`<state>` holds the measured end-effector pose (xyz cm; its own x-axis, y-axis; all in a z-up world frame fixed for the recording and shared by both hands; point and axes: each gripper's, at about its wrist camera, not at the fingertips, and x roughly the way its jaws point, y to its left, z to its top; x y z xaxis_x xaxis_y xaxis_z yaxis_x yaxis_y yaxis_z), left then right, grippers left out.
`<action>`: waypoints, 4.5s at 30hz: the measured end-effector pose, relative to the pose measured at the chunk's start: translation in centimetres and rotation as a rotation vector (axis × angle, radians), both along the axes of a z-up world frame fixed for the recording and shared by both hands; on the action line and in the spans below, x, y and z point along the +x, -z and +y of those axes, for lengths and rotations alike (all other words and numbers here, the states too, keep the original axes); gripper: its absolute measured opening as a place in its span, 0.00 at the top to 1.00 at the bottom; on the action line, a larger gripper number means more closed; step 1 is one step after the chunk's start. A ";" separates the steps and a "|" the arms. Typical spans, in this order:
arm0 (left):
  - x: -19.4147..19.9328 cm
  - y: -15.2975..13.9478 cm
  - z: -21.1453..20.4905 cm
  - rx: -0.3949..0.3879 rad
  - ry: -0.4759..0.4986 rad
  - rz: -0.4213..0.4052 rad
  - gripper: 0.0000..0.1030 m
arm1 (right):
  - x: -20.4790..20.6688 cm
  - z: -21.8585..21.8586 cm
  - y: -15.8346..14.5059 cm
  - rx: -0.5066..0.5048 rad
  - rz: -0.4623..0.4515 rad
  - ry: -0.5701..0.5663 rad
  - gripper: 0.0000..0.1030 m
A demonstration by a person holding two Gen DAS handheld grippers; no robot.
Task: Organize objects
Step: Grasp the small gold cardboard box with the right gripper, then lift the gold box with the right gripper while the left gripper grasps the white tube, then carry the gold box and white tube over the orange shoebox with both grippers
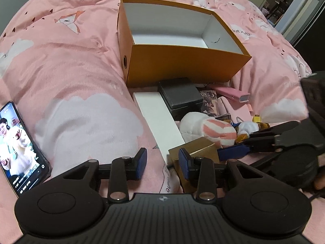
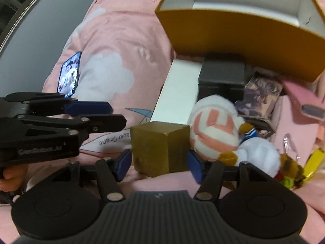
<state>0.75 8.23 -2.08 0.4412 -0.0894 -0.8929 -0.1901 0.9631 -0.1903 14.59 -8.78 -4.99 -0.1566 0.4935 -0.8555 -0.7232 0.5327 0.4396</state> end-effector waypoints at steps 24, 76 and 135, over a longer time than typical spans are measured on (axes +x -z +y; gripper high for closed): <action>0.5 -0.7 1.1 0.020 -0.013 -0.062 0.59 | 0.1 -0.9 -3.9 0.106 -0.211 0.037 0.34; 9.4 7.8 1.8 -0.177 -0.084 0.137 0.59 | 7.9 -0.2 0.3 -0.071 -0.371 0.017 0.22; 27.0 1.3 3.9 0.207 -0.018 -0.012 0.71 | 21.3 6.5 -6.2 0.021 -0.495 0.130 0.49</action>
<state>27.79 12.11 -3.43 0.4519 0.1034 -0.8861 -0.2065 0.9784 0.0088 35.87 -2.32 1.20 0.3286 0.4997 -0.8015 -0.7759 0.6267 0.0725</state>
